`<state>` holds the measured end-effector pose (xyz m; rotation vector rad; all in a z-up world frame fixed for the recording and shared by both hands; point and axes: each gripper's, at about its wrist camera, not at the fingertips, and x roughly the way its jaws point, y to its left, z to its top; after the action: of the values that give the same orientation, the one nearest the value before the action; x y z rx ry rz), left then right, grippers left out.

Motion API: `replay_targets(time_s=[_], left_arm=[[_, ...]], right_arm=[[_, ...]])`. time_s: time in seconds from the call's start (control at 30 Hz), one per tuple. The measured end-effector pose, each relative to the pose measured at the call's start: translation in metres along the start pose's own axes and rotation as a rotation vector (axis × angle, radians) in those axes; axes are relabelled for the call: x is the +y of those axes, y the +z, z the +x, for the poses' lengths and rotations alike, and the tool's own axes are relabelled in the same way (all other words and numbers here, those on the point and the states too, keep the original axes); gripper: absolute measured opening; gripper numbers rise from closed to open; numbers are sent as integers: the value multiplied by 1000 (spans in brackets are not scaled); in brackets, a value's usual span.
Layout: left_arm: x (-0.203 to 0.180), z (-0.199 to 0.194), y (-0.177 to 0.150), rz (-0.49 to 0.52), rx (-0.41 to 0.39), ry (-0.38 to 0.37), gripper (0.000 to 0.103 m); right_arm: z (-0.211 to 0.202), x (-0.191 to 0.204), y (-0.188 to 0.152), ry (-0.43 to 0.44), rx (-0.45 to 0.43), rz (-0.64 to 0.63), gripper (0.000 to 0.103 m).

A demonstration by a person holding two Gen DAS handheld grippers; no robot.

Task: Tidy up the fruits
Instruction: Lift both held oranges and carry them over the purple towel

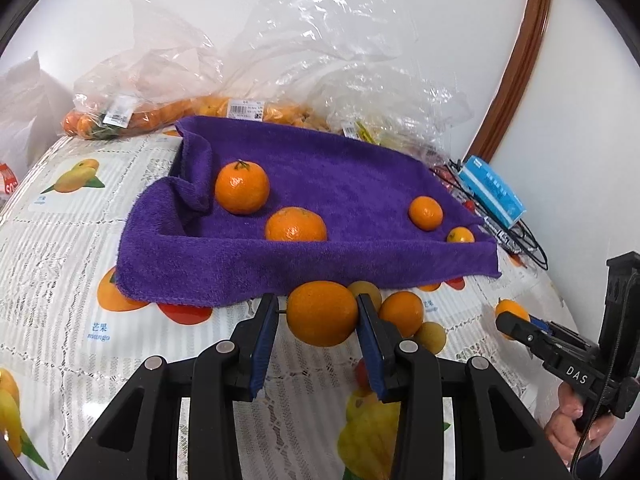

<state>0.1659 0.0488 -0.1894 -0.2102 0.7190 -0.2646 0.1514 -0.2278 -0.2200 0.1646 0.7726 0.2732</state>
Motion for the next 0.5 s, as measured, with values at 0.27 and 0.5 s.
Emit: replay_targets(time_s=[0.27, 0.5], left_arm=[[-1, -5, -1, 7, -19, 4, 37], [-5, -16, 0, 28, -42, 51, 37]], right_arm=[[-1, 1, -1, -47, -4, 7, 32], [-8, -1, 2, -10, -35, 23, 32]])
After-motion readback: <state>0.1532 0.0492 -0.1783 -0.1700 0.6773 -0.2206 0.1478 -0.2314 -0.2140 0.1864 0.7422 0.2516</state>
